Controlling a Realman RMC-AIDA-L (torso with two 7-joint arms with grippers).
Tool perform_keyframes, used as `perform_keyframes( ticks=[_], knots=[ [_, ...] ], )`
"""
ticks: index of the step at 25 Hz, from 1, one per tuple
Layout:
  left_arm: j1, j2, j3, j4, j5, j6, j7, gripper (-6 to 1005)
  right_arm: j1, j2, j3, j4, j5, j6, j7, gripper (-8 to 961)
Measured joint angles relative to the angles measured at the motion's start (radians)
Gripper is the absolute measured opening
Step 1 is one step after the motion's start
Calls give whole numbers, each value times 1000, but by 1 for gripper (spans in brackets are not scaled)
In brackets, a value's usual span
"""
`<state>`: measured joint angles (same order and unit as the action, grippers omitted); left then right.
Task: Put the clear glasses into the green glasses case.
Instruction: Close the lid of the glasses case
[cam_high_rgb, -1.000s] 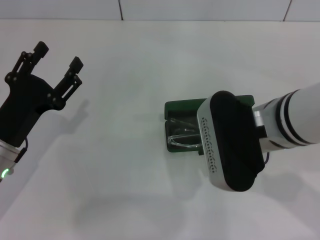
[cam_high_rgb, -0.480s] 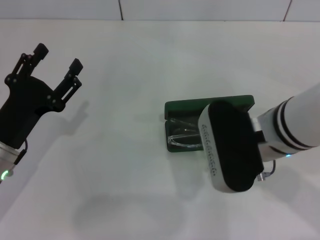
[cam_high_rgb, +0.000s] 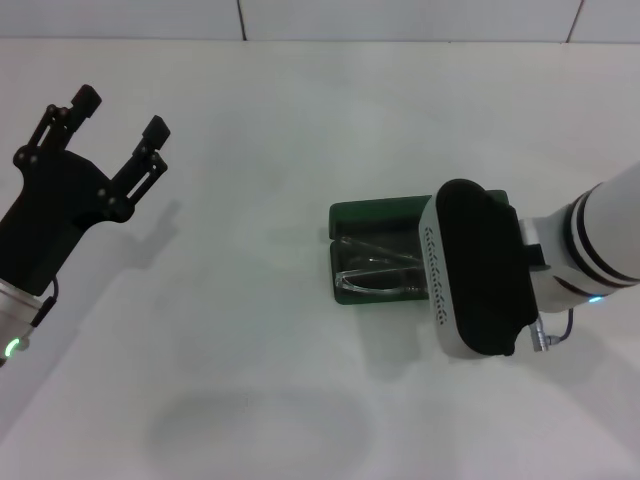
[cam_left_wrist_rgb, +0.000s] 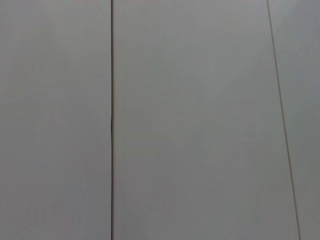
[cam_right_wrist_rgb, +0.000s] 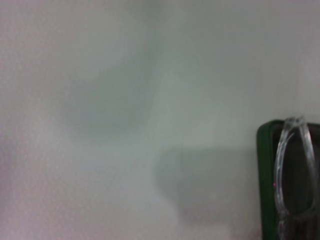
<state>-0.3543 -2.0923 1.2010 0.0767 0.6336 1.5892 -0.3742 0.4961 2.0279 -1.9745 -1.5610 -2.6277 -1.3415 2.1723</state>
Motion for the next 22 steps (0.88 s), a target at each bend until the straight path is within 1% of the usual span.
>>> perform_keyframes(
  ticks=[4, 11, 22],
  knots=[
    [0, 0, 0, 2, 0, 0, 0, 795, 6, 0, 1, 22, -2, 2, 2, 195],
    [0, 0, 0, 4, 0, 0, 0, 795, 6, 0, 22, 22, -35, 16, 23, 196],
    [-4, 0, 0, 5, 0, -2, 0, 795, 9, -1, 30, 11, -18, 50, 21, 198]
  ],
)
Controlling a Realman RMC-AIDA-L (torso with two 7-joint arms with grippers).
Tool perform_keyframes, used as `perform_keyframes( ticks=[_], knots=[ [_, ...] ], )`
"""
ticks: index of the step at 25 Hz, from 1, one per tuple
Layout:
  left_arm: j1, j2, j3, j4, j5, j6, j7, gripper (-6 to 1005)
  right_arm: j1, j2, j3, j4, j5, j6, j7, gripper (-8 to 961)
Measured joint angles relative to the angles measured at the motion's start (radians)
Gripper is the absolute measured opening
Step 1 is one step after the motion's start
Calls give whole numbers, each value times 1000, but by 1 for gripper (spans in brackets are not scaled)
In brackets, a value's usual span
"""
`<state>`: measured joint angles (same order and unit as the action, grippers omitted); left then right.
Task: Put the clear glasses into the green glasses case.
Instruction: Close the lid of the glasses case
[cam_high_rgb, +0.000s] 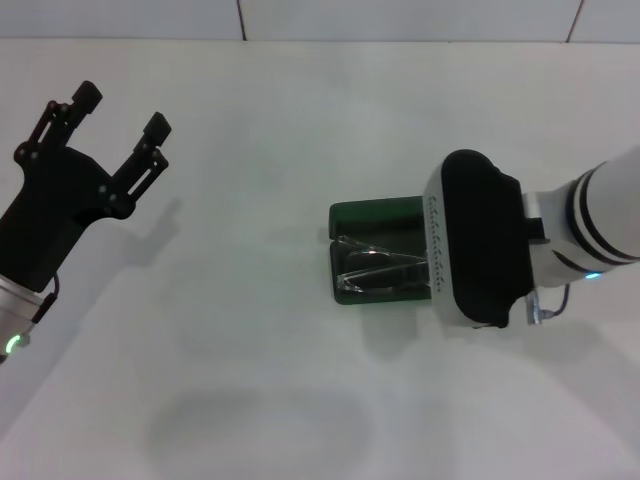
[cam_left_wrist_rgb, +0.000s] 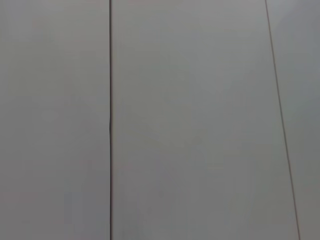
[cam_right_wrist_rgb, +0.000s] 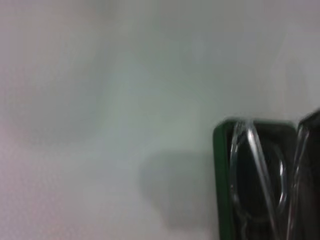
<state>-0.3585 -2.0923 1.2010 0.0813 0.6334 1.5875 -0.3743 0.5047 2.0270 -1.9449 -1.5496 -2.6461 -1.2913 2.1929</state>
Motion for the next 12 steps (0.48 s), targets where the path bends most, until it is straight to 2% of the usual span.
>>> perform_keyframes(
  ticks=[8, 12],
  knots=[
    [-10, 0, -1, 2, 0, -20, 0, 795, -12, -4, 45, -43, 89, 20, -45, 199],
    [-11, 0, -1, 3, 0, -23, 0, 795, -17, -4, 52, -50, 73, 37, -47, 200]
  ],
)
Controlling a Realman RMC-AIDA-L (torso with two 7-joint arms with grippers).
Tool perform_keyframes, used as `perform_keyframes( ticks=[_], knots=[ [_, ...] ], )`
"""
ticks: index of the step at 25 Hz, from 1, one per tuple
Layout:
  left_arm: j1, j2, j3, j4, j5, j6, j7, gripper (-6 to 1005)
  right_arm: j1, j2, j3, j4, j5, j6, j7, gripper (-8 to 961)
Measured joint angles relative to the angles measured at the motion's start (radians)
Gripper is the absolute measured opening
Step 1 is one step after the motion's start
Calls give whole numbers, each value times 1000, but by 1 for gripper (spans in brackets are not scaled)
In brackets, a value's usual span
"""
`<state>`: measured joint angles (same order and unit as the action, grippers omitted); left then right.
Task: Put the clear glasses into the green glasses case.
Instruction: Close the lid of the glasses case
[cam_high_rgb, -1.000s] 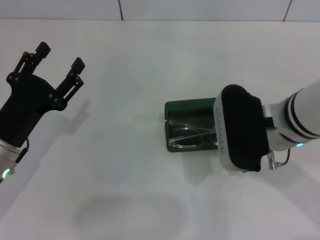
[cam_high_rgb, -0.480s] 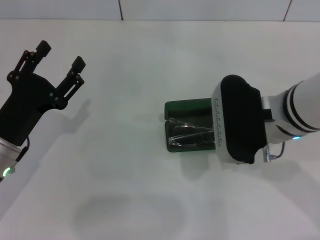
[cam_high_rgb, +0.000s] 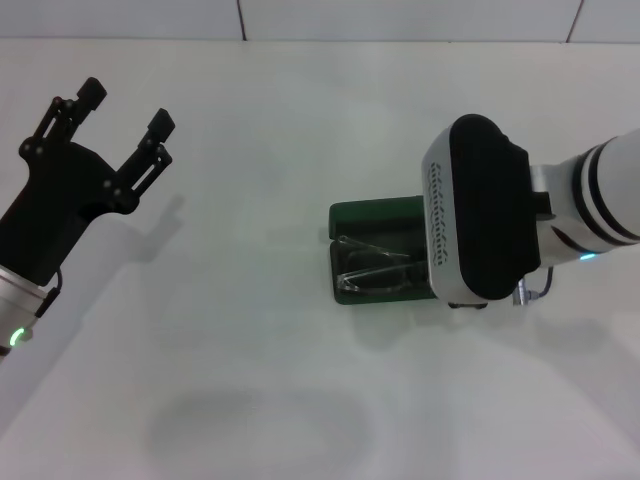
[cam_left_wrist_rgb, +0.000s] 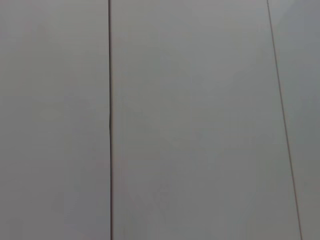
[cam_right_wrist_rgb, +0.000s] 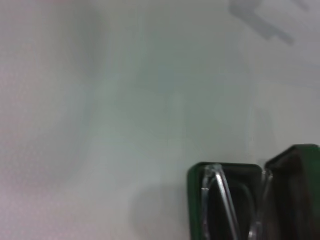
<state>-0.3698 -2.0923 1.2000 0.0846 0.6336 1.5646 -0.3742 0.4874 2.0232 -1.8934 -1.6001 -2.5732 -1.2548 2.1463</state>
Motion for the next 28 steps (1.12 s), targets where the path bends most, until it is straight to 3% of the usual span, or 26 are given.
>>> perform_keyframes(
  ticks=[28],
  knots=[
    [-22, 0, 1, 0, 0, -39, 0, 794, 47, 5, -20, 71, -24, 39, 5, 204]
  ],
)
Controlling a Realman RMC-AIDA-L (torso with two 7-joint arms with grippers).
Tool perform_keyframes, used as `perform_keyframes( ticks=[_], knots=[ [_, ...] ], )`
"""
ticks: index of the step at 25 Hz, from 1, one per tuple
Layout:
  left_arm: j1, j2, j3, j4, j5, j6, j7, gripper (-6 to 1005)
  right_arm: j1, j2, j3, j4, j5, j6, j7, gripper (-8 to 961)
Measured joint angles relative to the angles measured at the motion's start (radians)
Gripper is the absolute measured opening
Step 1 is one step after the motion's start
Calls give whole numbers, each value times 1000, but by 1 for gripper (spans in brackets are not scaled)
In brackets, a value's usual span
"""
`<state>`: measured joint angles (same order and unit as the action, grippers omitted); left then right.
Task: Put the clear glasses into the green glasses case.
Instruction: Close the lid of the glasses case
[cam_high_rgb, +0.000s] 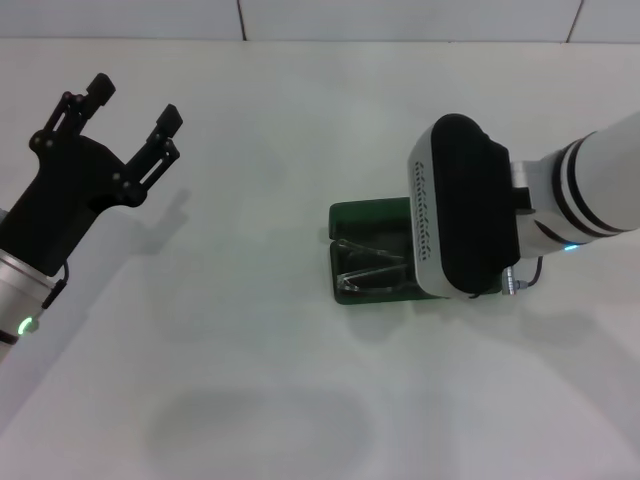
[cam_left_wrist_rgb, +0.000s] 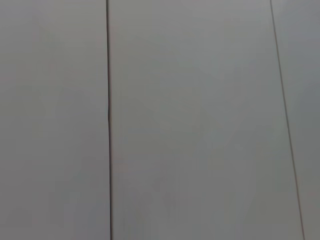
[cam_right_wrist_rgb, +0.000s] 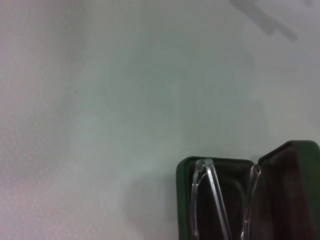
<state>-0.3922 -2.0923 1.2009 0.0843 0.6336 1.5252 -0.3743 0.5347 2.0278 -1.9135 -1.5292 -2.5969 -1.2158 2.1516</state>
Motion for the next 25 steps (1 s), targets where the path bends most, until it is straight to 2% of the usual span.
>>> perform_keyframes(
  ticks=[9, 14, 15, 17, 20, 23, 25],
  knots=[
    [-1, -1, 0, 0, -2, -1, 0, 794, 8, 0, -16, 20, 8, 0, -5, 206],
    [0, -1, -2, 0, -4, -1, 0, 794, -31, -6, 3, -45, 11, -3, -8, 206],
    [0, -1, -2, 0, -4, -1, 0, 794, -91, -9, 52, -121, 52, -28, -56, 207],
    [0, -2, -1, 0, -4, -1, 0, 794, -108, -9, 79, -138, 91, -42, -89, 207],
    [0, -3, -3, 0, -5, -1, 0, 794, -152, -10, 219, -162, 301, -130, -232, 207],
    [-1, -6, -8, 0, -8, 1, 0, 794, -181, -10, 322, -135, 438, -158, -324, 208],
    [0, -8, -9, -1, -9, 2, 5, 794, -210, -9, 422, -56, 587, -162, -434, 208]
  ],
)
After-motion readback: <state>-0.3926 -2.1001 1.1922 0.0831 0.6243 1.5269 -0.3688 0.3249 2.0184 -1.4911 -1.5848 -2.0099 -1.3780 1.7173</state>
